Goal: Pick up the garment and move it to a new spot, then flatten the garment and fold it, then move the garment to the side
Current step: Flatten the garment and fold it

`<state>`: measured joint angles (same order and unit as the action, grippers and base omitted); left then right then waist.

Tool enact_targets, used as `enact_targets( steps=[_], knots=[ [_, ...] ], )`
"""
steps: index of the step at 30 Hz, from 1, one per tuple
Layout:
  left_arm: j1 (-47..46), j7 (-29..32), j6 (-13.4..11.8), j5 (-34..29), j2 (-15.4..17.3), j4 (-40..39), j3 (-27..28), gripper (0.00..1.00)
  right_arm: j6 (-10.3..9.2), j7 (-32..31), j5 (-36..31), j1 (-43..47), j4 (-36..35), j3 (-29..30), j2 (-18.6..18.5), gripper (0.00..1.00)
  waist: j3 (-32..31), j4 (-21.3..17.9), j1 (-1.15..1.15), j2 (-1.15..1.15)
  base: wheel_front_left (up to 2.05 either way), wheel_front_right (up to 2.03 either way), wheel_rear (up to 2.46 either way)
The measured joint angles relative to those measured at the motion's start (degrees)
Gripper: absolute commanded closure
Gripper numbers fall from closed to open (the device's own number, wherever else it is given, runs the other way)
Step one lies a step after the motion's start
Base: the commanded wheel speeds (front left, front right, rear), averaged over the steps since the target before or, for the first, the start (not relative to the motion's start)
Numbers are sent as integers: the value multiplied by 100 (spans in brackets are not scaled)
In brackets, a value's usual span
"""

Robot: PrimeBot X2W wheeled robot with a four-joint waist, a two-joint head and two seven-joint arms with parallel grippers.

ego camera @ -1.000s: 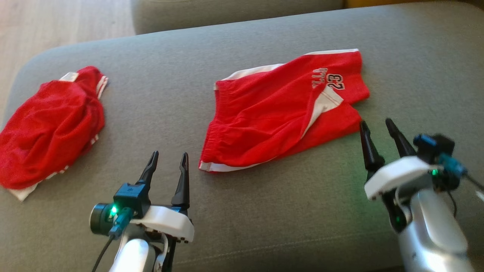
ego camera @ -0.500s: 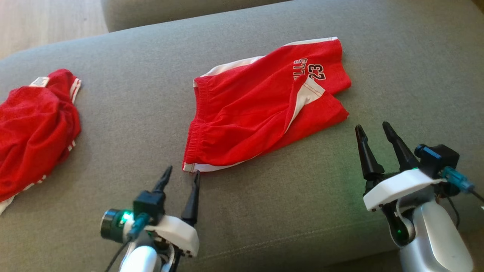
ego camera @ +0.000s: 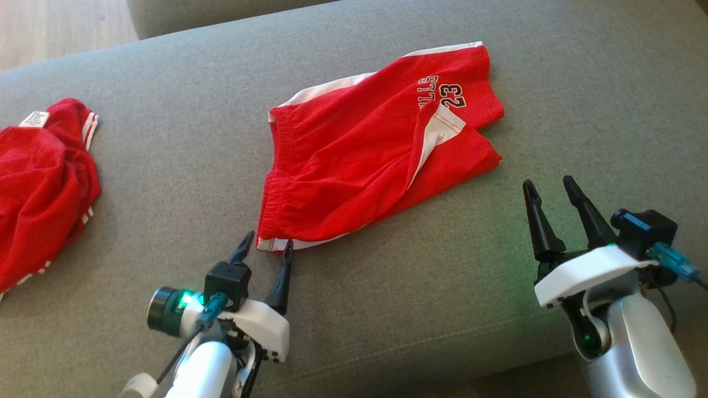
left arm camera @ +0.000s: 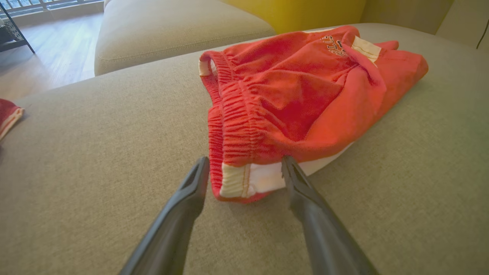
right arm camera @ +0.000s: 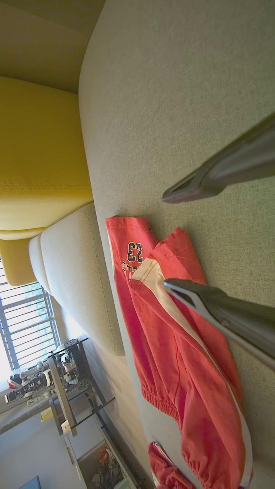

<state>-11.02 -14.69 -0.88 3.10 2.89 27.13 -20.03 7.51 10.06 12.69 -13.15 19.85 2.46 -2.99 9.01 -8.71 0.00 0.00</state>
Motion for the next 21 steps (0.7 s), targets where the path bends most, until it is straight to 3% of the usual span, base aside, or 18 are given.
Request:
enact_targets(
  steps=[1,3,4,16,21],
  knots=[
    [0,0,45,0,3,82,-38,53,0,0,0,0,1,30,0,0,9,6,0,0,0,0,0],
    [1,0,87,0,7,129,-59,91,0,0,16,0,5,47,-1,0,16,17,0,0,0,0,0],
    [1,0,97,0,9,144,-68,100,0,0,30,0,11,48,0,0,17,26,0,0,0,0,0],
    [-12,0,199,7,9,-252,-116,100,0,-310,-149,-109,171,34,0,0,46,334,0,0,0,0,0],
    [-11,0,246,18,2,-422,-172,100,0,-826,-731,-785,546,62,-16,0,89,611,0,0,0,0,0]
  ],
)
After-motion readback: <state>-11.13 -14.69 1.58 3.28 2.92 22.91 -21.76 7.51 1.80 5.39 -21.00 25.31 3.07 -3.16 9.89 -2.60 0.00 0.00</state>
